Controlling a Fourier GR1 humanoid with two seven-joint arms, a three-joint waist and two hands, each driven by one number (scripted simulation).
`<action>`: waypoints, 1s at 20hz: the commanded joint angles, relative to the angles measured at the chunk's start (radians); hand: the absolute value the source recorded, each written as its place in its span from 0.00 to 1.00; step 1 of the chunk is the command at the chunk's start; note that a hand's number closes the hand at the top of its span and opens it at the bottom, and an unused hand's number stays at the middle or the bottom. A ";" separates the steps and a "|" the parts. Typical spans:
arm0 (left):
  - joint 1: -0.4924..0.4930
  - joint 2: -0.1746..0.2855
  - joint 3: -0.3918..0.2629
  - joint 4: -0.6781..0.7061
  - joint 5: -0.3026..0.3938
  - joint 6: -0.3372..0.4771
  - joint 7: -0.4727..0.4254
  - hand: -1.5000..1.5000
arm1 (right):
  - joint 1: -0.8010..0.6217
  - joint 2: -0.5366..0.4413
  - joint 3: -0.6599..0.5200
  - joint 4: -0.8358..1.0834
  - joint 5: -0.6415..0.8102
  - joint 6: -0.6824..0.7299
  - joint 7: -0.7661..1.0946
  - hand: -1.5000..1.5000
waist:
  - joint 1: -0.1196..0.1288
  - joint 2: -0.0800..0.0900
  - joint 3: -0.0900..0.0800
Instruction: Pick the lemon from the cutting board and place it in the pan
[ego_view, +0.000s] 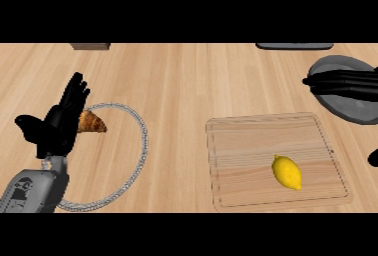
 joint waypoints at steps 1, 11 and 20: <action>0.038 0.010 0.018 -0.011 0.007 -0.018 -0.013 0.50 | 0.068 -0.028 0.021 -0.090 -0.031 0.122 -0.083 0.00 | -0.014 -0.004 0.000; 0.030 0.016 0.061 -0.047 0.010 -0.069 0.014 0.50 | 0.193 0.064 0.029 -0.181 0.154 0.039 0.069 0.00 | -0.006 -0.001 0.001; 0.004 -0.046 0.055 -0.030 -0.053 -0.043 0.027 0.50 | 0.160 0.183 0.021 -0.111 0.327 0.086 0.110 0.00 | -0.004 0.000 0.000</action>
